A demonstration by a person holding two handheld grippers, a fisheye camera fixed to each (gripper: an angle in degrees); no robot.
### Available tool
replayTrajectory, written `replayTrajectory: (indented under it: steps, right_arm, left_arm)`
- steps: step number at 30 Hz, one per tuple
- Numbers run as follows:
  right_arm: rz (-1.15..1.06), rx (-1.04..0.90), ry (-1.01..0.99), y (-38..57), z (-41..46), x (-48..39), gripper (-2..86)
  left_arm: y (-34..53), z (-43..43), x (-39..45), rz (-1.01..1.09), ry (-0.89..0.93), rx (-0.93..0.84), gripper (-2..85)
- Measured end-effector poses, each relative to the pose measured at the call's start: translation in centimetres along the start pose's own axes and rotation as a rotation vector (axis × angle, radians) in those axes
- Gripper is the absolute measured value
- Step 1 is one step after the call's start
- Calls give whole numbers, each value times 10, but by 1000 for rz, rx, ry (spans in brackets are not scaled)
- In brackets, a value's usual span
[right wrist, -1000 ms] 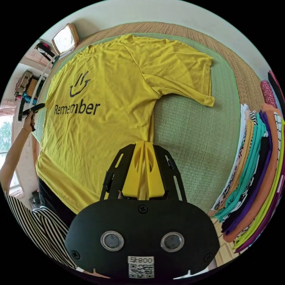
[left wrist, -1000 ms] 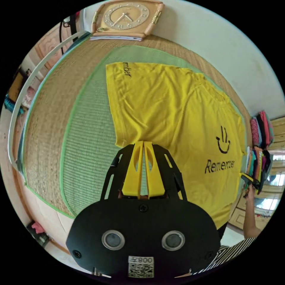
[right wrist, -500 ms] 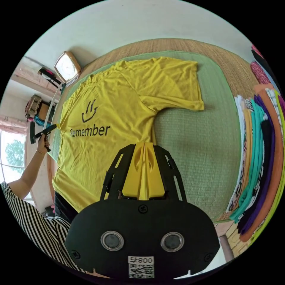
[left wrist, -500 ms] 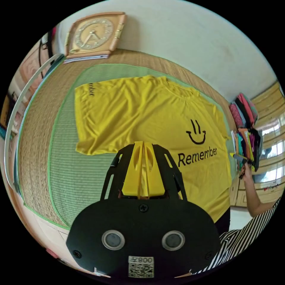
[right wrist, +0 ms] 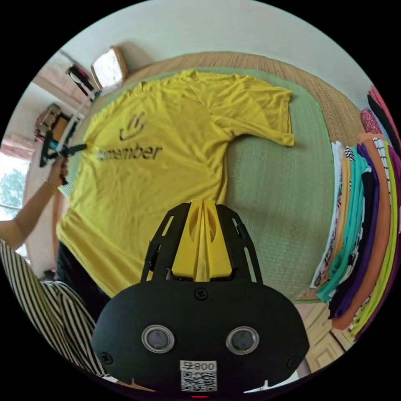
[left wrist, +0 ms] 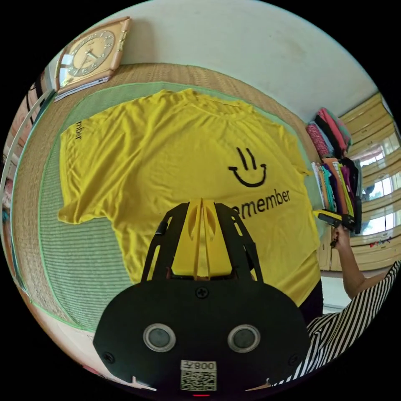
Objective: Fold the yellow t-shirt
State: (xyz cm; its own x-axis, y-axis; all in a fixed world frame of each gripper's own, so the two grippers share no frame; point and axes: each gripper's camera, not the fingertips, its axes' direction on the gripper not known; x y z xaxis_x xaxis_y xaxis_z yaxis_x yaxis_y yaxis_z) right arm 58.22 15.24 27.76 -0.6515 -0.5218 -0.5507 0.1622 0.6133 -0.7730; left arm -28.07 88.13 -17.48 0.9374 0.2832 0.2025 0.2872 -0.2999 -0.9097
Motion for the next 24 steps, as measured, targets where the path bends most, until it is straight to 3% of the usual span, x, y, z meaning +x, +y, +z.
replayTrajectory:
  steps: [1, 5, 14, 19, 24]
  right_arm:
    - [10, -46, 76, 7, 16, 1, 1]
    - [110, -8, -3, 25, 12, 30, 1]
    - [260, 223, -81, 45, -5, 70, 33]
    - [361, 399, -114, 23, -14, 115, 62]
    - [388, 452, -160, 3, -4, 147, 82]
  left_arm:
    - [-5, 14, 10, 22, -5, -32, 2]
    - [-21, 48, 30, 26, -65, -91, 2]
    - [-82, 103, 92, 165, 116, -53, 5]
    - [-140, 149, 153, 333, 205, -84, 13]
    - [-195, 197, 218, 482, 241, -107, 19]
